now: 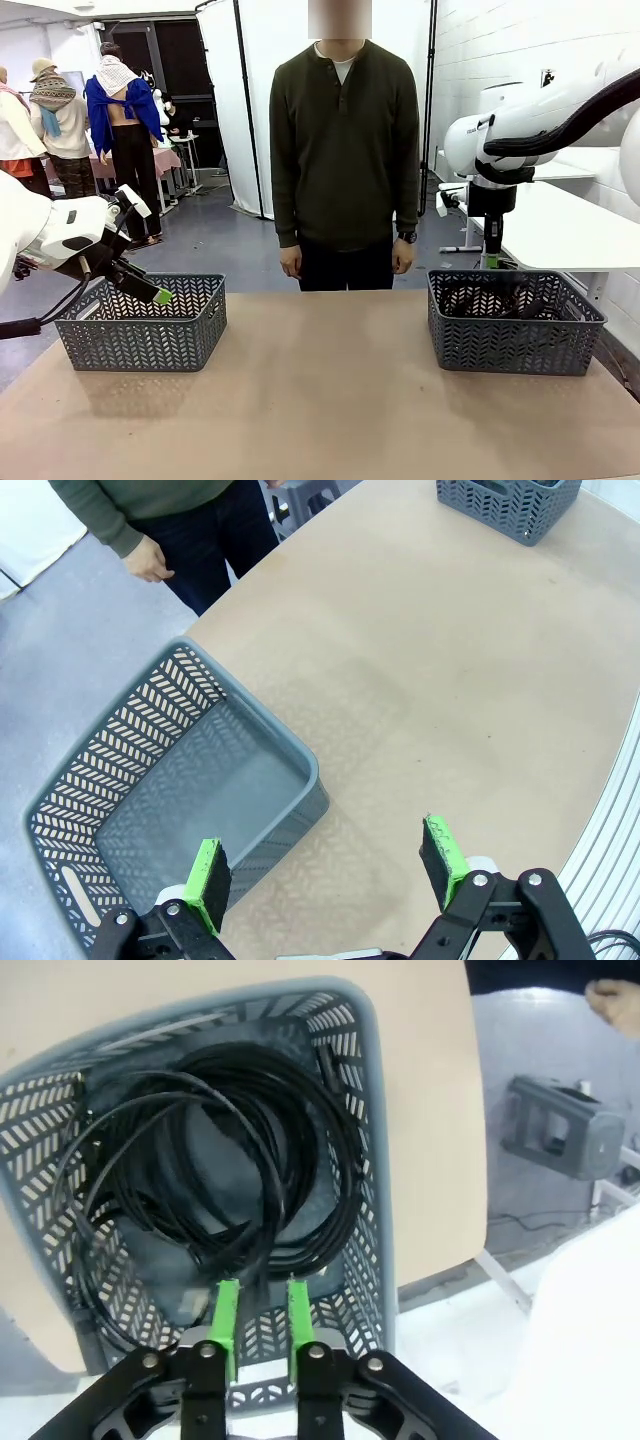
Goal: Organize the cables according to human instructions.
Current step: Pick up a bundle of cables and place it in the basket indicated by the human.
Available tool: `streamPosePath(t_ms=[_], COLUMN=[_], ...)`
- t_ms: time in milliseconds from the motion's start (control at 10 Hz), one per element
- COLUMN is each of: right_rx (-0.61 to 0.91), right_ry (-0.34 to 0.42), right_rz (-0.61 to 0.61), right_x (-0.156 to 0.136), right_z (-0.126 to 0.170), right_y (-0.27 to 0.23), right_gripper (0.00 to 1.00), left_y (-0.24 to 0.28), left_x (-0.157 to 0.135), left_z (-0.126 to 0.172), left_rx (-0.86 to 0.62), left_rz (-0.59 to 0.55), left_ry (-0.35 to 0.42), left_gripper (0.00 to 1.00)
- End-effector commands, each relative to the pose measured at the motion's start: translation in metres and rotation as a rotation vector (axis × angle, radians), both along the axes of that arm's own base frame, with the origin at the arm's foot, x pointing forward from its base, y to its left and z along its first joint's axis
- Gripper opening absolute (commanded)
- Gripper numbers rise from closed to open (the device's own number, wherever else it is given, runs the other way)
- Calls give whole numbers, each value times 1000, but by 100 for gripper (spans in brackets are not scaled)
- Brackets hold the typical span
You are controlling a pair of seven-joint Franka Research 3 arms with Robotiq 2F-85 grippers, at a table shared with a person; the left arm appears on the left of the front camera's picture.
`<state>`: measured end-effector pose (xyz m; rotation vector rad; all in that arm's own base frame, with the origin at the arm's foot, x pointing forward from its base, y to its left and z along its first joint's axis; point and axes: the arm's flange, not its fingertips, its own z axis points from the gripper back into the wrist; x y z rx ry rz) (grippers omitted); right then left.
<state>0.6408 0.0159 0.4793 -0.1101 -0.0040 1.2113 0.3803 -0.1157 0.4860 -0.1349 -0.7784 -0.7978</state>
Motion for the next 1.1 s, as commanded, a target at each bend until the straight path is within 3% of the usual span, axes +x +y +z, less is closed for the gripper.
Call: streamPosePath(t_ms=[0,100,700,800,1000], right_rx=[26,29,5,-50,7], right_ry=[-29,-29,33,14,5], right_rz=[-77,-98,-96,-104,-99], right_x=[5,5,8,17,1], right_z=[-2,-1,6,2,4], right_y=[-1,-1,1,8,-2], right_gripper=[80,100,100,100,100], left_y=[1,1,1,1,1], left_x=[1,1,1,1,1], left_z=[-1,-1,-1,-1,-1], left_rx=[-13,-13,-13,-13,-13], left_rz=[12,12,12,12,12], left_ry=[4,4,4,4,4], left_gripper=[100,100,100,100,100])
